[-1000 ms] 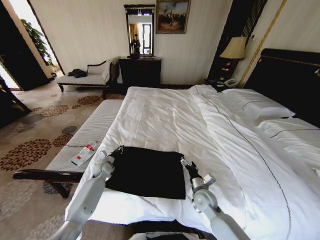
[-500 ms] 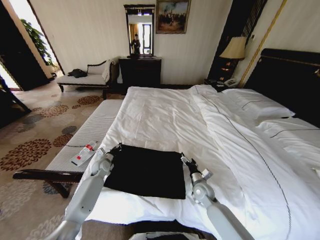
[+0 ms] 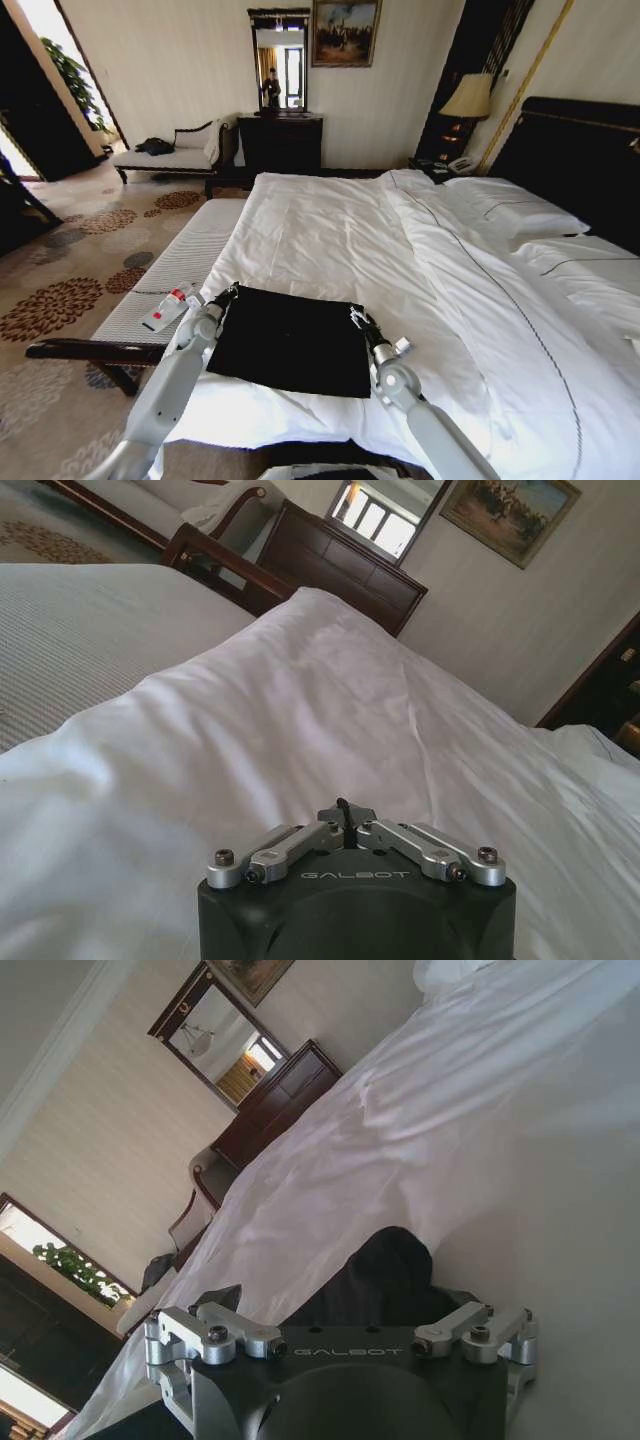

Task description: Fold the clothes on the bed.

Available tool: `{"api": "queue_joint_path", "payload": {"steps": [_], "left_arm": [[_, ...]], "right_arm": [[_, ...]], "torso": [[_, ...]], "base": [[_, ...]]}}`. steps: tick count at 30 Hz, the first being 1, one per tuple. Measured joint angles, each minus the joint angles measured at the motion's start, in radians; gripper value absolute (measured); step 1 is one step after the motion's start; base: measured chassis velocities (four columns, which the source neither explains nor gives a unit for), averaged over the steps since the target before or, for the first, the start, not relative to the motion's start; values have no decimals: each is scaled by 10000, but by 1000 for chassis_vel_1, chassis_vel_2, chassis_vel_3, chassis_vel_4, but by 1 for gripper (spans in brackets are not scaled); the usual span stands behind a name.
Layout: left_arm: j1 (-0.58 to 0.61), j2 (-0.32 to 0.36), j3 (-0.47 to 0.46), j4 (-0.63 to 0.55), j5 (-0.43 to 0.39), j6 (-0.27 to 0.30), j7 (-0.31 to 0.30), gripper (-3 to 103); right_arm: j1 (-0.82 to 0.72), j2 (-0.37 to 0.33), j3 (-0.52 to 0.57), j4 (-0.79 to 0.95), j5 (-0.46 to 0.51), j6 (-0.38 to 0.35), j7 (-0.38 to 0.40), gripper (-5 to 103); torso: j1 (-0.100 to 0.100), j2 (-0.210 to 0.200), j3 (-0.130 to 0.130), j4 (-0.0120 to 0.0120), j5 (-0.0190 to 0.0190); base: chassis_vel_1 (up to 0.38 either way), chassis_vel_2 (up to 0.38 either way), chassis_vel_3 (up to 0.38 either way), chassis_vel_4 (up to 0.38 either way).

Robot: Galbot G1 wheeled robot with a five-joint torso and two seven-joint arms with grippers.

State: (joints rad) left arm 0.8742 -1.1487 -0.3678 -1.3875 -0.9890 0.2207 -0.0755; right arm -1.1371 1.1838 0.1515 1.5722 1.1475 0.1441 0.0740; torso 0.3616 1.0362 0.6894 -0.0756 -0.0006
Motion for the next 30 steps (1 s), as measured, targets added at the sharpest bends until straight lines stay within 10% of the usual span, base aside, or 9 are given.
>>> {"api": "queue_joint_path", "payload": {"steps": [10,30], "left_arm": [[136,21,-72,-147,11,0,-13,1],[183,-24,-137,-437,33,-5,-53,1]], "right_arm": [[296,235,-101,-482,420,-4,66,82],[162,124,220,-99,708,217,-470,5]], "torso": [[0,0,0,0,0],[1,0,0,0,1]], "base": [[0,0,0,0],[0,0,0,0]]}}
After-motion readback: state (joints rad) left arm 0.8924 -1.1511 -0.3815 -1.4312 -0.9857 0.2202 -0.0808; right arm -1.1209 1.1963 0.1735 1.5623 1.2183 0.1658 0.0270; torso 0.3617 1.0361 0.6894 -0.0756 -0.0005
